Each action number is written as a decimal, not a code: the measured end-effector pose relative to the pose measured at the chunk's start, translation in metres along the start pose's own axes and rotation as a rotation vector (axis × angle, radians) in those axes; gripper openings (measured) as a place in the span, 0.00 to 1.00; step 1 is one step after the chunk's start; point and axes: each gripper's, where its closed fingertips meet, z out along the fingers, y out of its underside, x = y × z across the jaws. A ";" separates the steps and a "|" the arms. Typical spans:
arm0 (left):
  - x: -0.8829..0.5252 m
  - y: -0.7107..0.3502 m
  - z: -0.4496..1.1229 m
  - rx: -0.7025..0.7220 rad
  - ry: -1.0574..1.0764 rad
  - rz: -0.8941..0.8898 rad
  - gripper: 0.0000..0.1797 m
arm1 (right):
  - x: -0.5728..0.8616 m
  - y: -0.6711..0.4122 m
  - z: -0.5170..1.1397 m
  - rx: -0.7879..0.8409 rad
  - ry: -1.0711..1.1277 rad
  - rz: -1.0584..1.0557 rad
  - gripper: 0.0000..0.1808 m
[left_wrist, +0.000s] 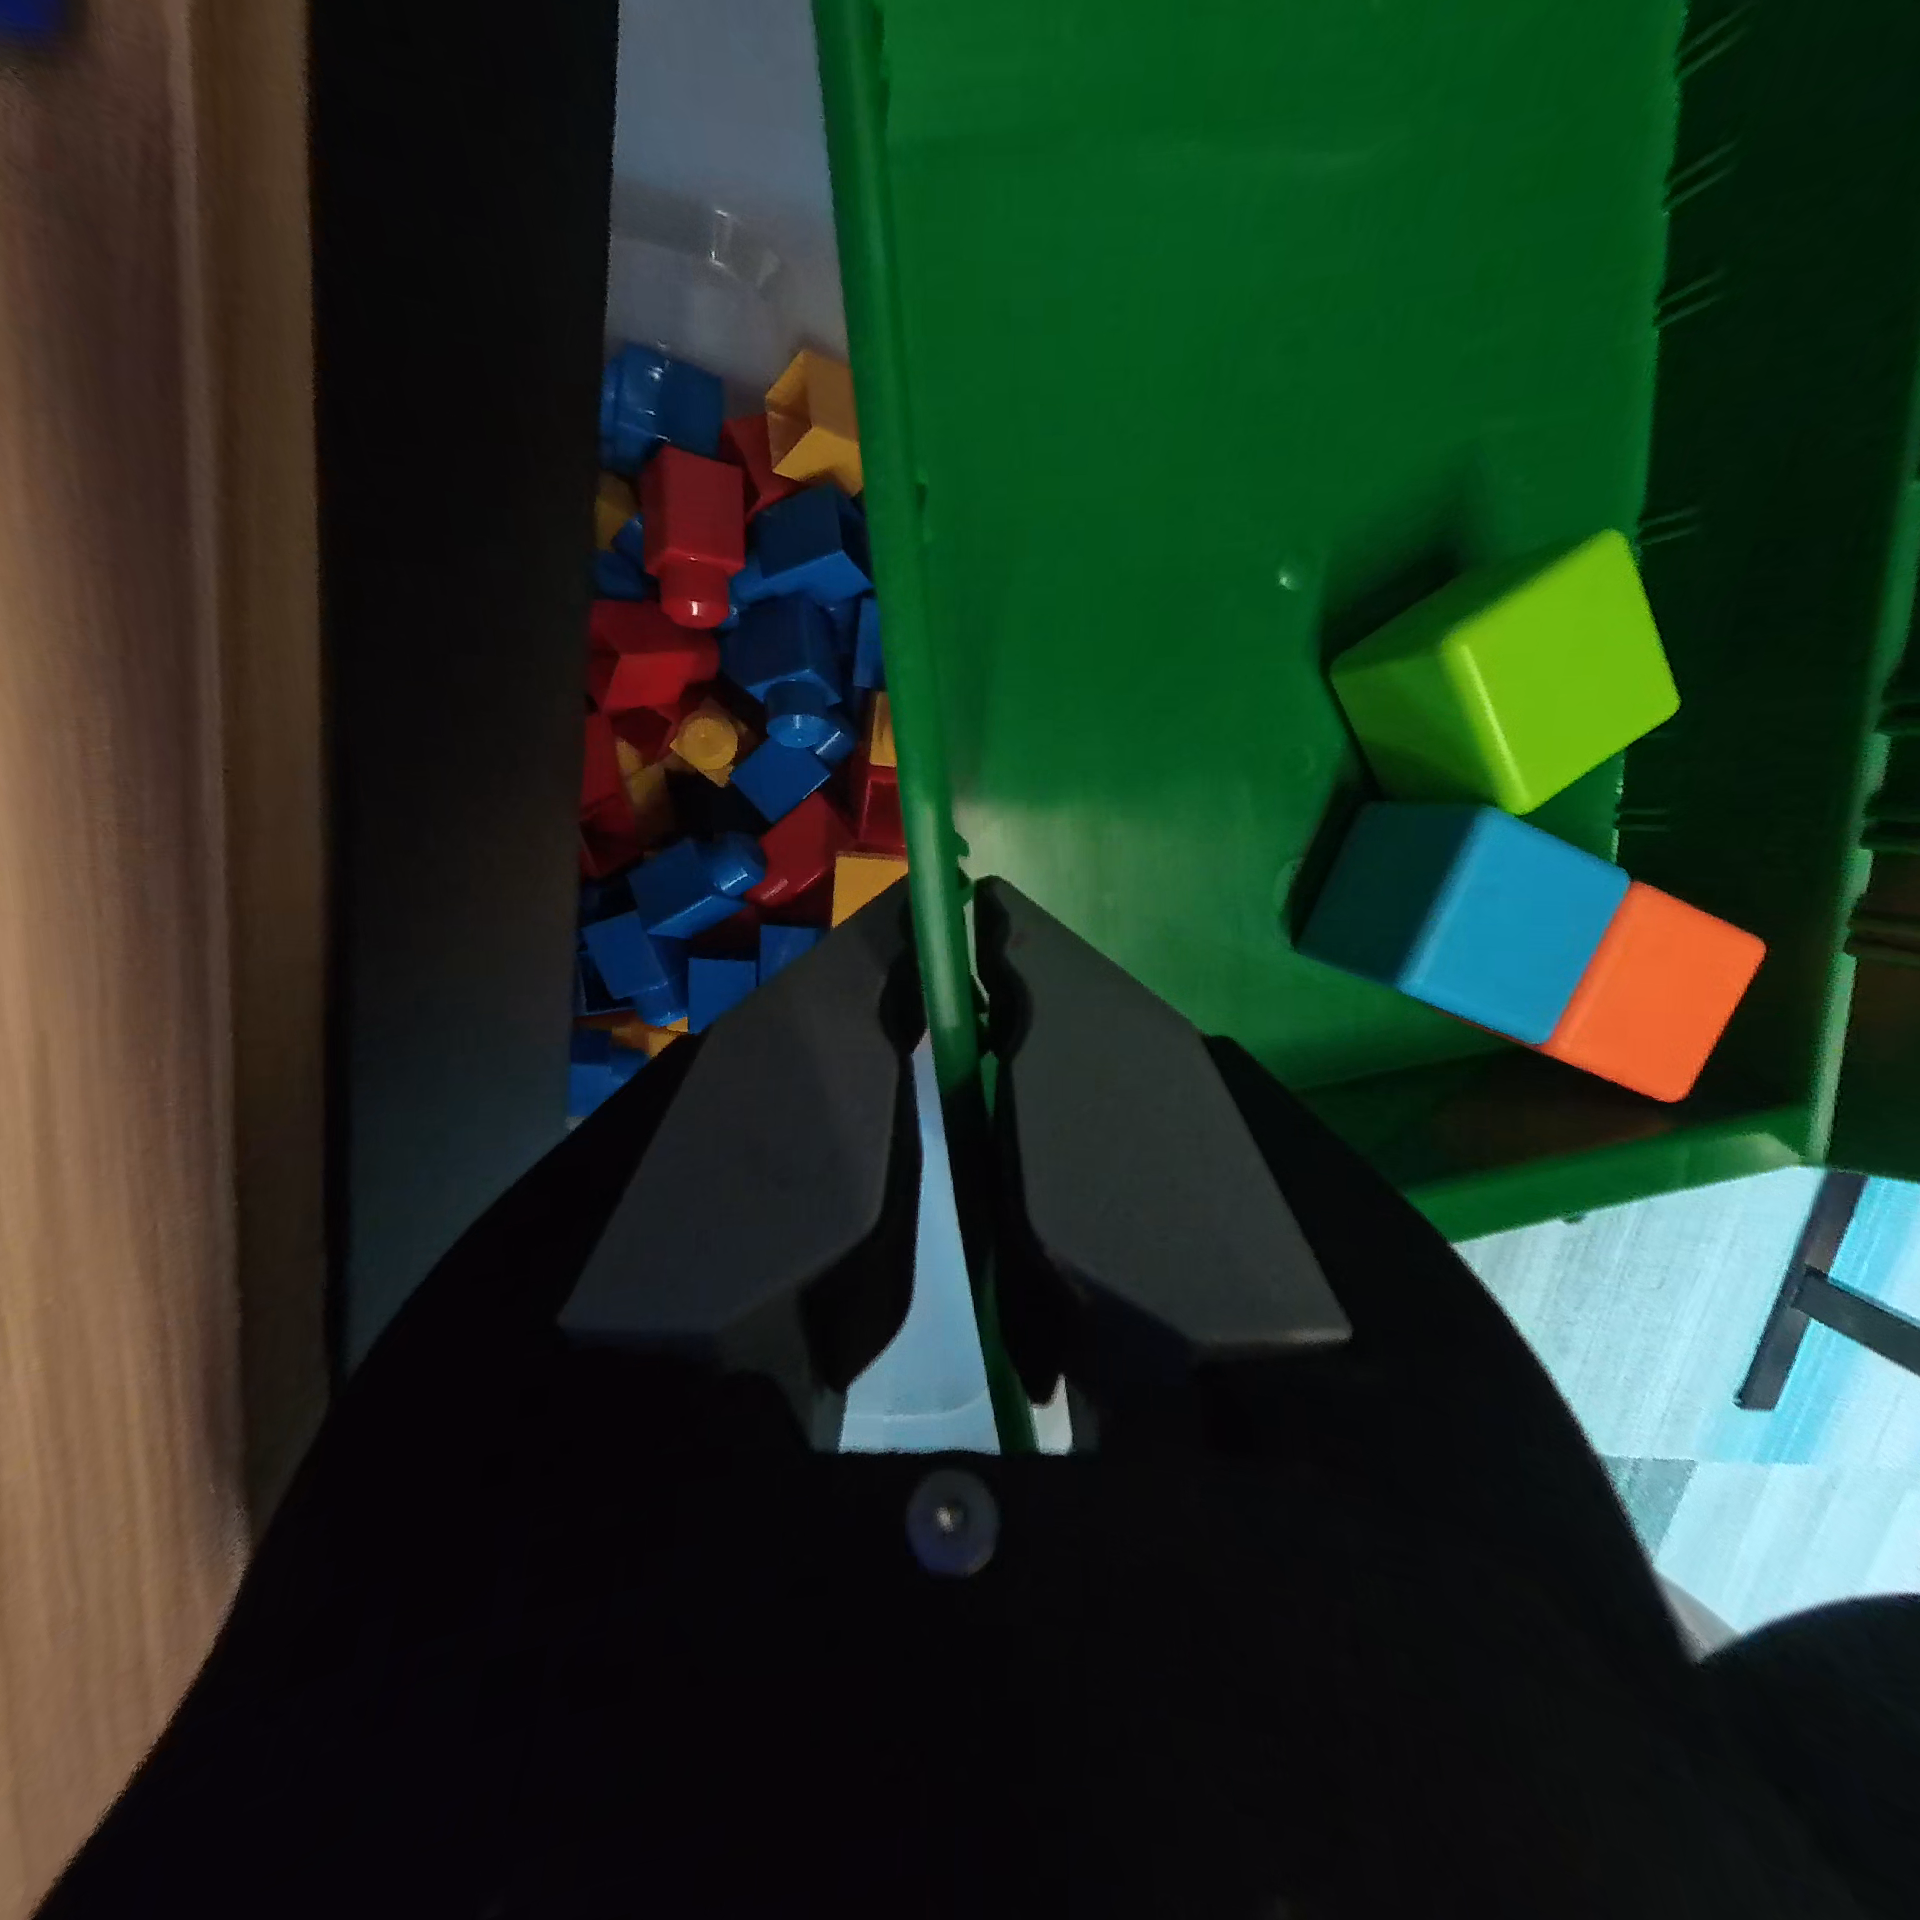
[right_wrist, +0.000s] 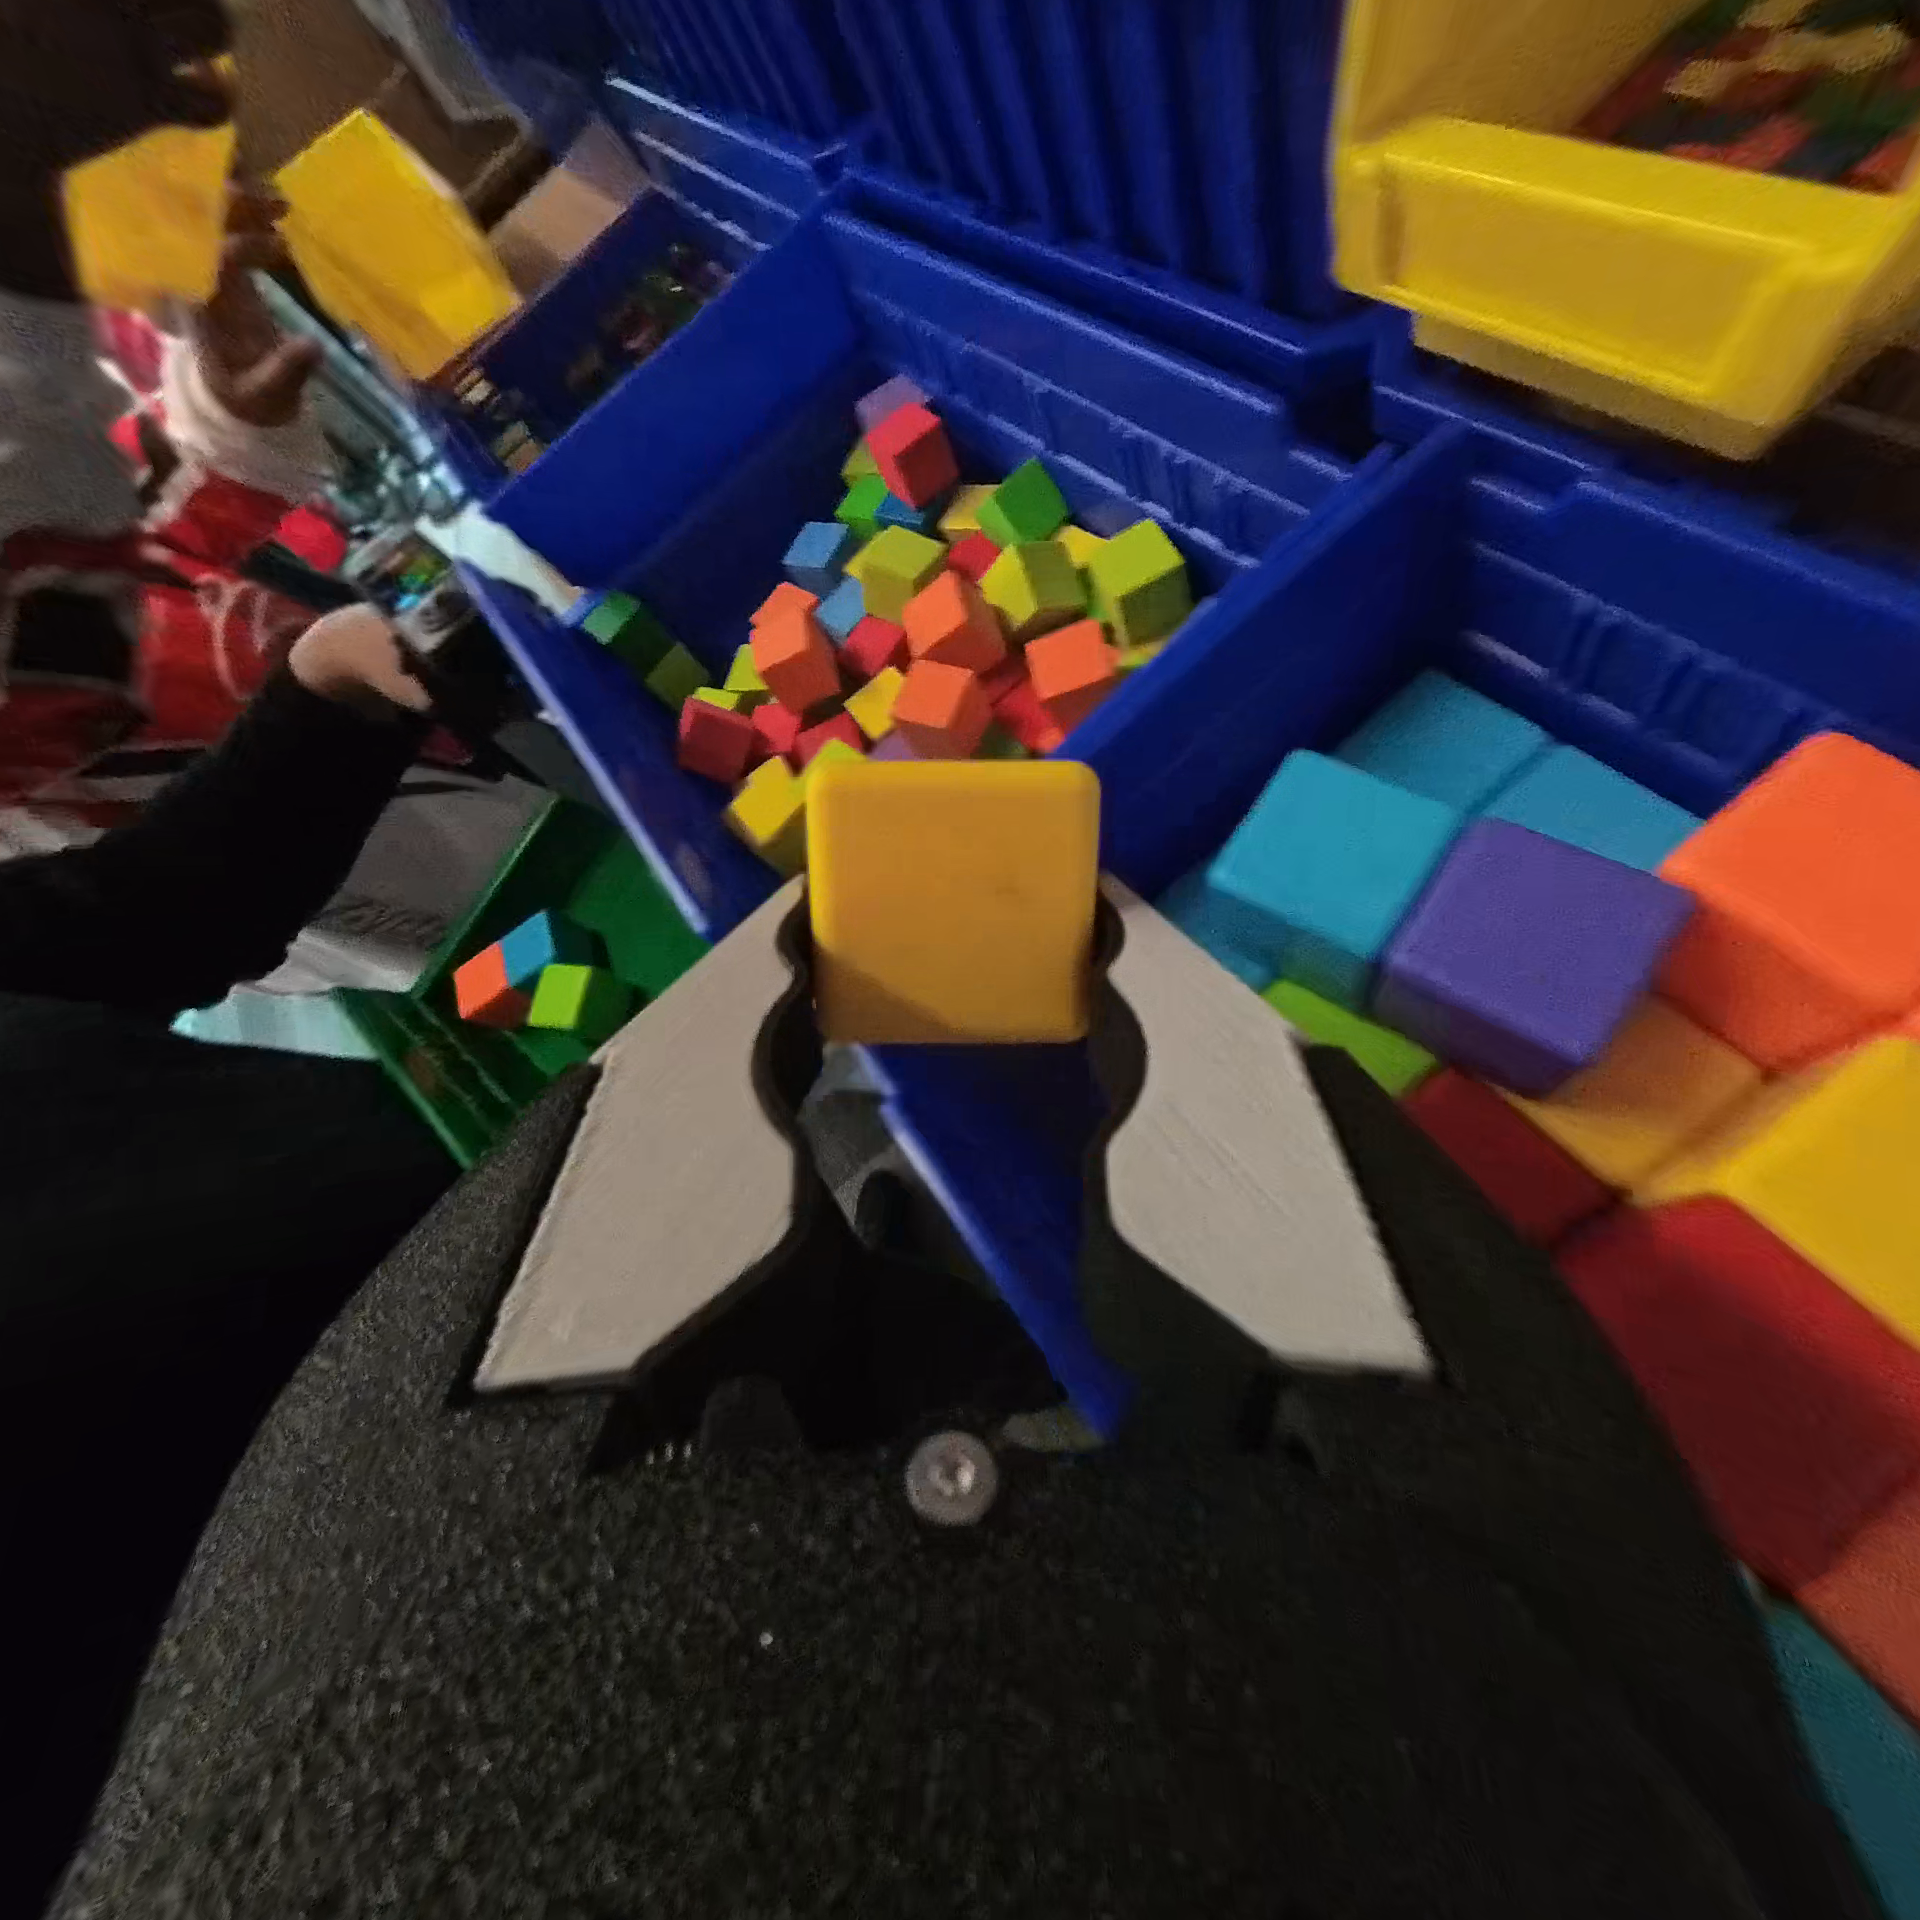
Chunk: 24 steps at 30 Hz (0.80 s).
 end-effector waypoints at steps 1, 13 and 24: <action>-0.001 -0.002 0.000 -0.004 0.002 -0.006 0.02 | -0.027 0.000 0.006 -0.007 -0.061 -0.063 0.27; 0.014 -0.019 0.008 -0.059 -0.025 0.036 0.02 | -0.173 0.158 0.173 -0.465 -0.095 -0.550 0.32; 0.030 -0.028 0.013 -0.046 -0.061 0.001 0.02 | -0.097 0.200 0.097 -0.127 -0.334 0.006 0.40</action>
